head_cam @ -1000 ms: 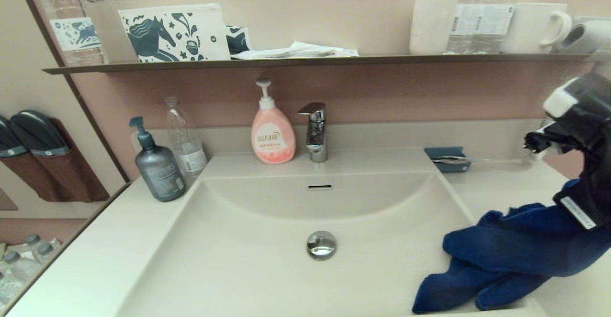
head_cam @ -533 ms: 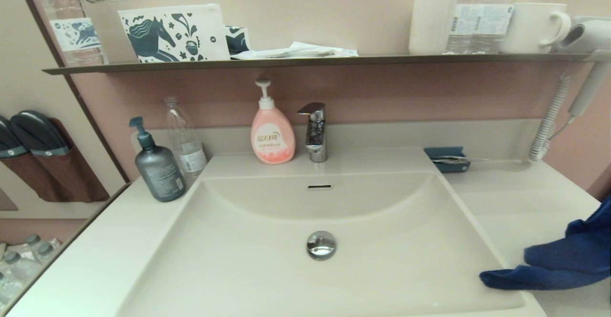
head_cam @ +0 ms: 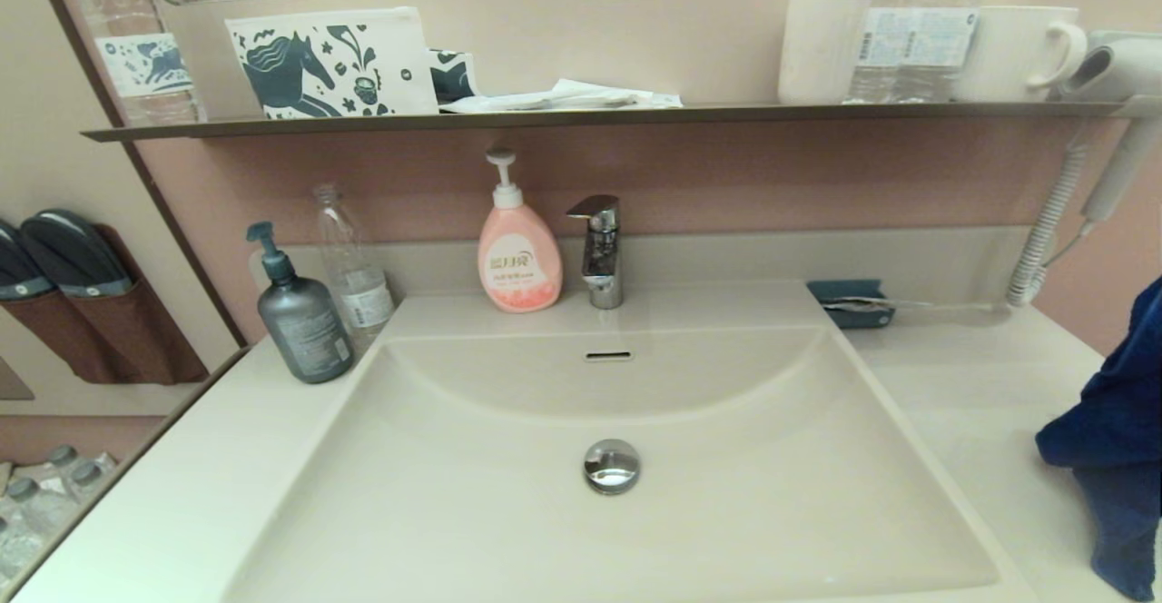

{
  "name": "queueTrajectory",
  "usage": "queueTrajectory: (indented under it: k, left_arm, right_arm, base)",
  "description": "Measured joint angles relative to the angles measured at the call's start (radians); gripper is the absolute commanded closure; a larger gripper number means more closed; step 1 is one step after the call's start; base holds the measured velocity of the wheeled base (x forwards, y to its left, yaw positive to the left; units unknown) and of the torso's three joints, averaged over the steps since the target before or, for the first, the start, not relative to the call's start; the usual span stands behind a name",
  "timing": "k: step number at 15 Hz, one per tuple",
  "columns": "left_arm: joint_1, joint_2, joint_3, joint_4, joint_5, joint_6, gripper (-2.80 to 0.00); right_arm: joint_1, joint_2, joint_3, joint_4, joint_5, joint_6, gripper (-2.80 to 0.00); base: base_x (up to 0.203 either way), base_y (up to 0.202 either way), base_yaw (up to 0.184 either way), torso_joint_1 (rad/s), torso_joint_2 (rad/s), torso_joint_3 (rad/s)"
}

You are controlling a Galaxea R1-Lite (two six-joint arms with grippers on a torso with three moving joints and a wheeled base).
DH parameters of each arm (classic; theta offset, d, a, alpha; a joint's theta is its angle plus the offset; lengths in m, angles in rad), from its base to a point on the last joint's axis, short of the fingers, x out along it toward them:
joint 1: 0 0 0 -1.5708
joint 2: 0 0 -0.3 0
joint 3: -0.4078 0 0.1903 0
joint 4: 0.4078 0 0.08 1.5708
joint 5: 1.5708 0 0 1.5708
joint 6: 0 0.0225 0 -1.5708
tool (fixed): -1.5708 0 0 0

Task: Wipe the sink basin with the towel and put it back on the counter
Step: Wipe the sink

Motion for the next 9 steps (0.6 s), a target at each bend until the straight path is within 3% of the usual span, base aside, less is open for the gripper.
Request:
queueTrajectory:
  k: [5,9]
  left_arm:
    - [0.000,0.000,0.000,0.000,0.000,0.000,0.00]
    - [0.000,0.000,0.000,0.000,0.000,0.000,0.00]
  right_arm:
    - [-0.052,0.097,-0.035,-0.095,-0.035,0.011,0.00]
    - [-0.055,0.198,-0.075,-0.173,-0.065,0.070,0.00]
  base:
    - [0.000,0.000,0.000,0.000,0.00,0.000]
    - [0.000,0.000,0.000,0.000,0.00,0.000]
